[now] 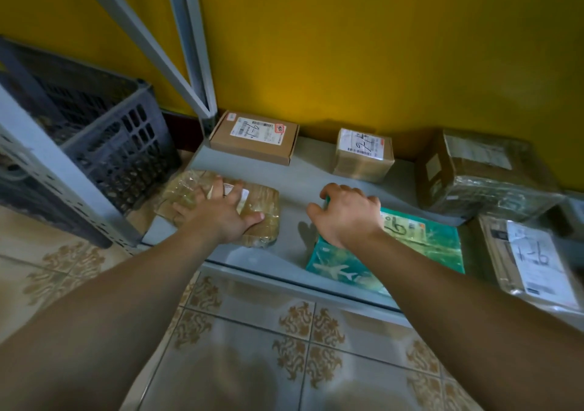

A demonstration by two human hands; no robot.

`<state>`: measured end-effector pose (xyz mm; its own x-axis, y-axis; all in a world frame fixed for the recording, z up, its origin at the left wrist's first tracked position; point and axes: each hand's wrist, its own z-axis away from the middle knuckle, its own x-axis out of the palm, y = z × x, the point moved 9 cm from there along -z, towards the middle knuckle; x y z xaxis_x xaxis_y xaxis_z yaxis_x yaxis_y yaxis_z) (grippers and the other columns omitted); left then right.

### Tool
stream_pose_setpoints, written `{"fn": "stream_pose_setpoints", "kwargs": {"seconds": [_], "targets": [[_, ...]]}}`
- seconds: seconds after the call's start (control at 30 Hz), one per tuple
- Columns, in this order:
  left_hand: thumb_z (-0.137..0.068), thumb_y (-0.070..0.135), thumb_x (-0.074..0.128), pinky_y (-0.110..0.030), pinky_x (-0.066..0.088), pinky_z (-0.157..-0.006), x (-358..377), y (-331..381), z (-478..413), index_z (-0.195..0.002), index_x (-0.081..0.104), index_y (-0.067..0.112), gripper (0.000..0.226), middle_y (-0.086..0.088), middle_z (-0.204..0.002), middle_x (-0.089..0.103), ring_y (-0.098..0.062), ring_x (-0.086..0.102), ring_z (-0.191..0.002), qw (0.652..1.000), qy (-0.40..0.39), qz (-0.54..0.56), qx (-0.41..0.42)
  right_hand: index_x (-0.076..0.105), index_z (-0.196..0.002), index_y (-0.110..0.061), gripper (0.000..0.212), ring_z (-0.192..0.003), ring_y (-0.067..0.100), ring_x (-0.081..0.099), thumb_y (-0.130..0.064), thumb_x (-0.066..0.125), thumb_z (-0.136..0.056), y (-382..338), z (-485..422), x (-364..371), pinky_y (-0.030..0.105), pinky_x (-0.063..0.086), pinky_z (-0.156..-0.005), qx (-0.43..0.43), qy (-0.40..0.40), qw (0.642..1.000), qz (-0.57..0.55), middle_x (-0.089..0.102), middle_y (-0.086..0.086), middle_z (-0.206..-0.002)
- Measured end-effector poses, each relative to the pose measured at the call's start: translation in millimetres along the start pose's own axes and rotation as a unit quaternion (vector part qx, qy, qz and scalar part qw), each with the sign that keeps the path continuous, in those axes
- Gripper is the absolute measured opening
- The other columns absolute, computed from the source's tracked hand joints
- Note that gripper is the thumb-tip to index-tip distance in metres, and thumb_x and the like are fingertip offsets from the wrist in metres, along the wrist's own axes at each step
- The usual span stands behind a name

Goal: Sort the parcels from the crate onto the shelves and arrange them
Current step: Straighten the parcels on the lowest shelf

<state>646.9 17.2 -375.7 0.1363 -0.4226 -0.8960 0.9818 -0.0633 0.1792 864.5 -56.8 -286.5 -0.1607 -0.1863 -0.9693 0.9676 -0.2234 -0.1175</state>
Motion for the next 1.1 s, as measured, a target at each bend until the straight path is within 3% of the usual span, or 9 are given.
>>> {"fn": "stream_pose_setpoints", "kwargs": {"seconds": [0.13, 0.23, 0.3, 0.43, 0.7, 0.9, 1.1], "targets": [[-0.076, 0.085, 0.038, -0.067, 0.007, -0.112, -1.3, -2.0, 2.2, -0.152, 0.0, 0.042, 0.095, -0.001, -0.161, -0.019, -0.041, -0.013, -0.146, 1.0, -0.03, 0.009, -0.006, 0.053, -0.133, -0.024, 0.054, -0.12, 0.027, 0.052, -0.058, 0.033, -0.096, 0.6, 0.8, -3.4, 0.045, 0.035, -0.099, 0.002, 0.004, 0.999, -0.034, 0.059, 0.007, -0.13], [-0.071, 0.088, 0.029, -0.061, 0.008, -0.115, -10.7, 6.5, 11.6, -0.153, 0.005, 0.036, 0.1, -0.003, -0.163, -0.011, -0.035, -0.009, -0.148, 0.999, -0.043, -0.008, 0.011, 0.05, -0.14, -0.026, 0.057, -0.126, 0.027, 0.05, -0.061, 0.039, -0.096, 8.3, 4.8, -17.8, 0.042, 0.036, -0.106, 0.001, 0.003, 0.992, -0.123, 0.054, 0.005, -0.141], [-0.08, 0.082, 0.029, -0.057, 0.01, -0.117, -11.1, 14.8, 16.7, -0.154, 0.009, 0.031, 0.092, -0.003, -0.164, -0.003, -0.032, -0.005, -0.149, 0.998, -0.049, 0.005, 0.027, 0.048, -0.141, -0.028, 0.057, -0.127, 0.027, 0.049, -0.061, 0.043, -0.095, 24.1, 9.3, -30.6, 0.041, 0.039, -0.106, 0.007, 0.006, 0.991, -0.131, 0.051, 0.005, -0.144], [-0.092, 0.067, 0.035, -0.056, 0.014, -0.118, -32.0, 73.0, 52.2, -0.154, 0.017, 0.026, 0.077, -0.004, -0.163, 0.008, -0.03, 0.004, -0.149, 0.992, 0.0, 0.029, 0.126, 0.043, -0.146, -0.026, 0.06, -0.133, 0.028, 0.042, -0.059, 0.042, -0.096, 80.0, 29.0, -41.3, 0.041, 0.037, -0.107, 0.068, 0.002, 0.995, -0.08, 0.046, 0.007, -0.148], [-0.093, 0.067, 0.03, -0.057, 0.01, -0.119, -33.3, 213.9, 102.0, -0.155, 0.011, 0.029, 0.074, 0.0, -0.164, 0.0, -0.025, -0.002, -0.15, 0.947, 0.043, -0.021, 0.318, 0.037, -0.149, -0.026, 0.06, -0.142, 0.029, 0.031, -0.058, 0.039, -0.098, 163.9, 86.8, -33.5, 0.049, 0.028, -0.115, 0.192, 0.038, 0.979, -0.054, 0.037, 0.006, -0.153], [-0.093, 0.07, 0.019, -0.057, -0.002, -0.117, -0.7, 220.3, 104.9, -0.153, -0.005, 0.038, 0.072, 0.003, -0.162, -0.013, -0.025, -0.016, -0.148, 0.947, 0.015, -0.105, 0.304, 0.026, -0.154, -0.024, 0.065, -0.143, 0.03, 0.029, -0.054, 0.042, -0.099, 222.4, 123.1, -26.6, 0.05, 0.03, -0.116, 0.262, 0.039, 0.962, -0.068, 0.031, 0.007, -0.157], [-0.092, 0.071, 0.024, -0.065, -0.002, -0.114, -10.5, 234.1, 108.1, -0.154, 0.004, 0.037, 0.073, 0.002, -0.164, -0.003, -0.027, -0.008, -0.149, 0.958, 0.023, -0.121, 0.261, 0.013, -0.158, -0.032, 0.08, -0.152, 0.036, 0.008, -0.066, 0.045, -0.093, 255.9, 121.7, -17.3, 0.057, 0.015, -0.121, 0.266, -0.014, 0.962, -0.055, 0.01, 0.006, -0.166]]}}
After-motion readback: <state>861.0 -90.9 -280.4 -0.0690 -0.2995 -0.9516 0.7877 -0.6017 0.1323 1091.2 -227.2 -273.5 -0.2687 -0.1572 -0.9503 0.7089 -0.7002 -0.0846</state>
